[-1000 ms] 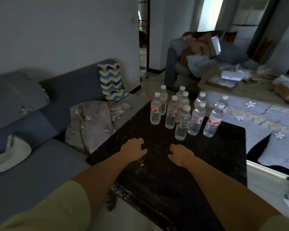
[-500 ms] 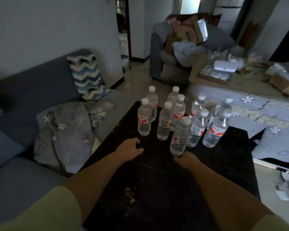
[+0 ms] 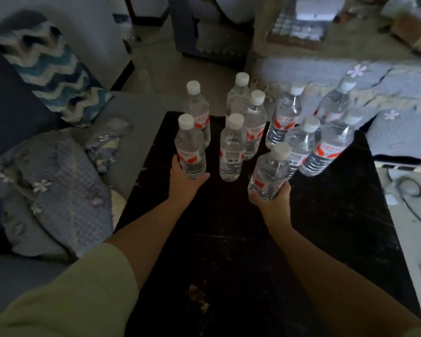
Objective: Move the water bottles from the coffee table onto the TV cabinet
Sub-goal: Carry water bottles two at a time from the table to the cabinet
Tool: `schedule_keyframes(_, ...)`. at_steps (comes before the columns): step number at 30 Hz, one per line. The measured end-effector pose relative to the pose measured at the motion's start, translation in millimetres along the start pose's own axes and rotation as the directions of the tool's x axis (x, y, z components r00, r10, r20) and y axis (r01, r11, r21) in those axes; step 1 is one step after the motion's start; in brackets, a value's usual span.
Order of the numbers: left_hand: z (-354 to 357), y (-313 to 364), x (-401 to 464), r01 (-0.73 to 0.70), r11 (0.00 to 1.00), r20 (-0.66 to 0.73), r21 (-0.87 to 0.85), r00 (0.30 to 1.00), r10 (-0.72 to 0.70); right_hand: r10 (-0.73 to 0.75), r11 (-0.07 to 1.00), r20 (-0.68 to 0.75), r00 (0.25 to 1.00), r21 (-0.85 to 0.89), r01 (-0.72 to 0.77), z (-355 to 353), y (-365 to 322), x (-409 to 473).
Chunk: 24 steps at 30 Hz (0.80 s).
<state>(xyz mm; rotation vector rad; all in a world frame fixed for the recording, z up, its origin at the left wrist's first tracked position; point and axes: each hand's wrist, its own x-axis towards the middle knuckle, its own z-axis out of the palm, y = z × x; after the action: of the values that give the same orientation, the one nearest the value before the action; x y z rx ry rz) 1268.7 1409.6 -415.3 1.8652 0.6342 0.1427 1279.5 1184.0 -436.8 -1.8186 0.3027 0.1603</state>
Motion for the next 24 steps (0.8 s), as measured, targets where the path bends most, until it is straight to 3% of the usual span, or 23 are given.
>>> schedule_keyframes(2,4.8,-1.9,21.2,-0.059,0.997,-0.001,-0.052,0.998,0.059,0.005,1.0,-0.029,1.0,0.013,-0.004,7.7,-3.2,5.7)
schedule_keyframes(5,7.5,6.4,36.7,-0.001,0.994,-0.01,-0.107,1.0,0.0,0.006,1.0,-0.065,0.998,-0.011,-0.007,15.0,-7.5,10.6)
schedule_keyframes(10,9.3,3.8,57.5,0.026,1.0,-0.036,-0.005,0.999,-0.026,0.034,0.996,-0.09,0.995,-0.081,-0.041,11.7,-13.1,16.3)
schedule_keyframes(24,-5.6,-7.0,1.5,-0.003,1.0,0.177,-0.023,0.984,0.007,0.081,0.981,-0.129,0.988,-0.163,-0.102,1.6,-13.0,-18.6)
